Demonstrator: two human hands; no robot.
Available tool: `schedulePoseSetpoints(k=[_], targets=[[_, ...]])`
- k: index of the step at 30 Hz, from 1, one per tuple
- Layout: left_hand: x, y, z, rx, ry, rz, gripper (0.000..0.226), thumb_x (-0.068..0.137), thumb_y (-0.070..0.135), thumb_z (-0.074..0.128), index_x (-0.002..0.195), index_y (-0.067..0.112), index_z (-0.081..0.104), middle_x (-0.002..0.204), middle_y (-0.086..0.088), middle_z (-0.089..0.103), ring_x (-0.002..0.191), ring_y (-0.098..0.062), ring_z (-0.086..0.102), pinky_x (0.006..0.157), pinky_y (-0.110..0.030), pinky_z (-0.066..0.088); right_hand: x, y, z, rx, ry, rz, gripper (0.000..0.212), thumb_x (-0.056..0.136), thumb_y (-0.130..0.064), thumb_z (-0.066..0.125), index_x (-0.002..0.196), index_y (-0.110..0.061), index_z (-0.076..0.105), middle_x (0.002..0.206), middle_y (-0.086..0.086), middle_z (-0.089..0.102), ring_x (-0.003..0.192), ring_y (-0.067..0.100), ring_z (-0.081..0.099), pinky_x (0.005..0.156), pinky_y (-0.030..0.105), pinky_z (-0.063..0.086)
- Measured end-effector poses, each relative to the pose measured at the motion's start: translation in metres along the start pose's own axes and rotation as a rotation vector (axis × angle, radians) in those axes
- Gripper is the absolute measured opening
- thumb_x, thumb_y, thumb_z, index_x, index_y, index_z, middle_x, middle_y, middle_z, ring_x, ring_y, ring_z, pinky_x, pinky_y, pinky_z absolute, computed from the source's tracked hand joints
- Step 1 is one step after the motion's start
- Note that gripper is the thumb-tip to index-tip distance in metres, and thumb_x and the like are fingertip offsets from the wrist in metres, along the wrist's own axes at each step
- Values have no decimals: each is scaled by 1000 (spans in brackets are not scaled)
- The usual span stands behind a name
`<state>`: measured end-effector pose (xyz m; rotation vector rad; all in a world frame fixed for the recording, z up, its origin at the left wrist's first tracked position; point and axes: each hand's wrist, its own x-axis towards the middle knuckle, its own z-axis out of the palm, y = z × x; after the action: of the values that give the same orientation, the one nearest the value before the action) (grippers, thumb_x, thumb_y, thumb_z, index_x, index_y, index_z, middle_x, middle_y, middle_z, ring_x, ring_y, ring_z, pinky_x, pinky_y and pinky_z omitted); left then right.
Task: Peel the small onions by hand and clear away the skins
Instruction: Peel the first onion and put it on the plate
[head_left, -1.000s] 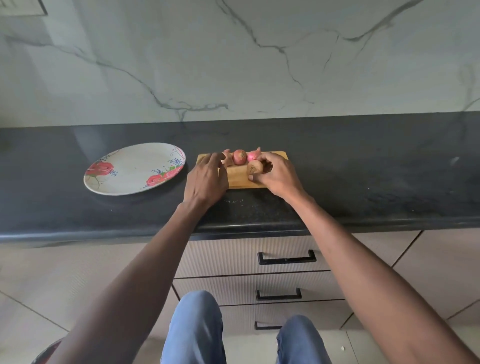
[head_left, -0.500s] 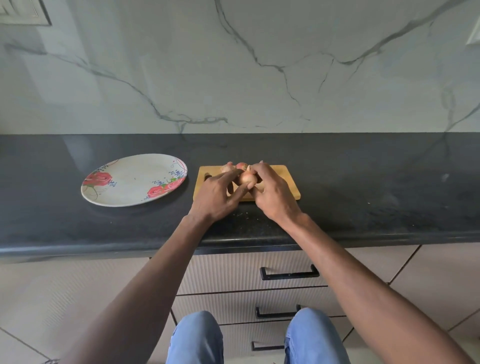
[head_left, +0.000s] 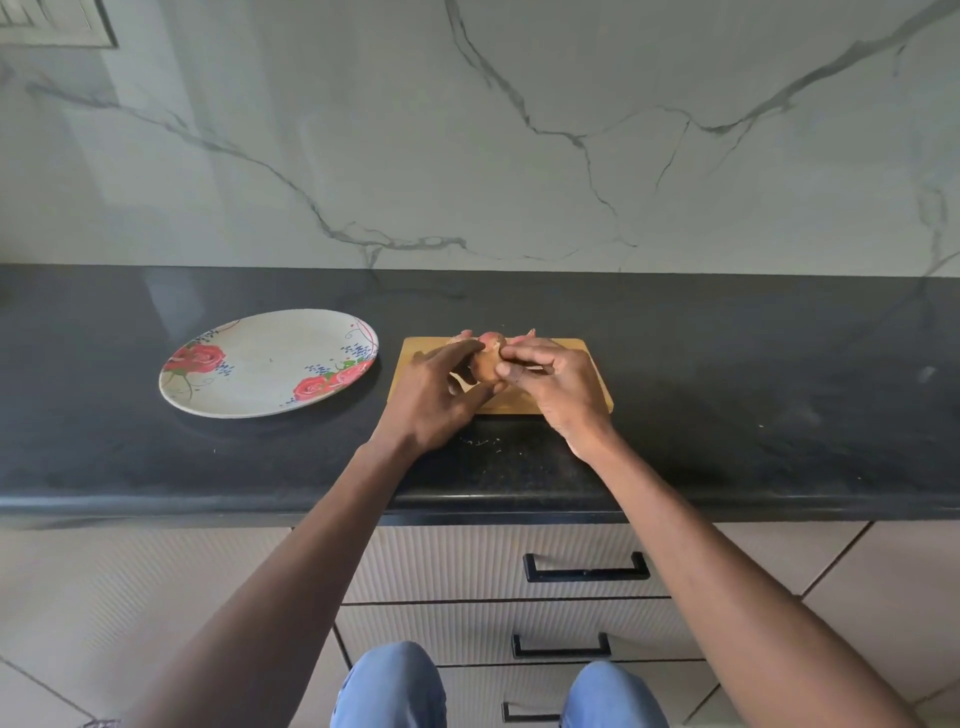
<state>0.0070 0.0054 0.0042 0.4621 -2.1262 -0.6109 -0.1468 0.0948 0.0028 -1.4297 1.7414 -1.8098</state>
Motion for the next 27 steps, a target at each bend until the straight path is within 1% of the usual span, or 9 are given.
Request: schedulePoseSetpoints(k=[2, 5, 10, 13, 17, 19, 21, 24, 27], targets=[[1, -1, 1, -37, -1, -37, 48, 82, 22, 84, 124, 7, 67, 108, -4, 73, 83, -11, 67, 78, -24, 56, 2, 1, -1, 60, 10, 3, 22, 83, -3, 79, 102, -14, 78, 92, -13, 74, 99, 7, 68, 99, 31, 52], [2, 0, 2, -61, -22, -53, 44, 82, 17, 84, 122, 7, 68, 105, -2, 73, 86, -10, 67, 80, -26, 56, 8, 0, -3, 74, 7, 8, 17, 83, 0, 78, 92, -14, 78, 86, -12, 73, 89, 0, 67, 88, 19, 50], [10, -5, 2, -81, -40, -130, 51, 83, 15, 83, 130, 4, 65, 127, -8, 68, 88, -9, 70, 80, -13, 55, 18, -2, 8, -177, -17, -69, 6, 86, -2, 75, 85, -7, 74, 86, -15, 66, 81, -9, 63, 76, 10, 46], [13, -9, 4, -108, -43, -171, 49, 82, 14, 83, 127, 4, 67, 133, -9, 66, 93, -10, 70, 83, -13, 54, 16, 1, 16, -278, -22, -124, 10, 89, 0, 71, 81, -6, 69, 86, -19, 61, 86, -6, 60, 92, 31, 51], [12, -10, 4, -151, -50, -211, 45, 82, 14, 83, 124, 4, 70, 125, -8, 70, 120, -13, 64, 98, -30, 53, 14, 4, 19, -343, -19, -191, 12, 92, 4, 63, 82, -2, 62, 89, -12, 56, 89, 2, 56, 104, 55, 45], [13, -10, 3, -191, -59, -231, 42, 82, 11, 83, 122, 4, 70, 118, -6, 73, 123, -8, 62, 98, -28, 53, 14, 5, 20, -364, -22, -210, 13, 94, 5, 60, 82, -2, 60, 91, -9, 55, 93, 8, 55, 104, 58, 44], [14, -10, 3, -226, -63, -247, 45, 80, 10, 84, 122, 4, 69, 120, -5, 72, 111, -1, 66, 93, -20, 54, 13, 4, 21, -377, -26, -227, 17, 94, 5, 58, 81, -6, 56, 92, -9, 54, 95, 11, 55, 103, 59, 43], [14, -10, 4, -261, -58, -275, 47, 78, 4, 85, 121, 0, 67, 112, -8, 72, 96, -7, 70, 85, -15, 53, 13, 3, 21, -392, -17, -227, 24, 95, 5, 56, 80, -12, 50, 87, -18, 50, 92, 8, 53, 103, 59, 43], [14, -13, 4, -297, -69, -295, 45, 78, 4, 85, 119, 0, 67, 111, -10, 73, 100, -14, 71, 90, -22, 55, 13, 2, 21, -385, -11, -211, 24, 95, 6, 55, 80, -13, 50, 85, -22, 47, 85, -1, 50, 104, 59, 42]])
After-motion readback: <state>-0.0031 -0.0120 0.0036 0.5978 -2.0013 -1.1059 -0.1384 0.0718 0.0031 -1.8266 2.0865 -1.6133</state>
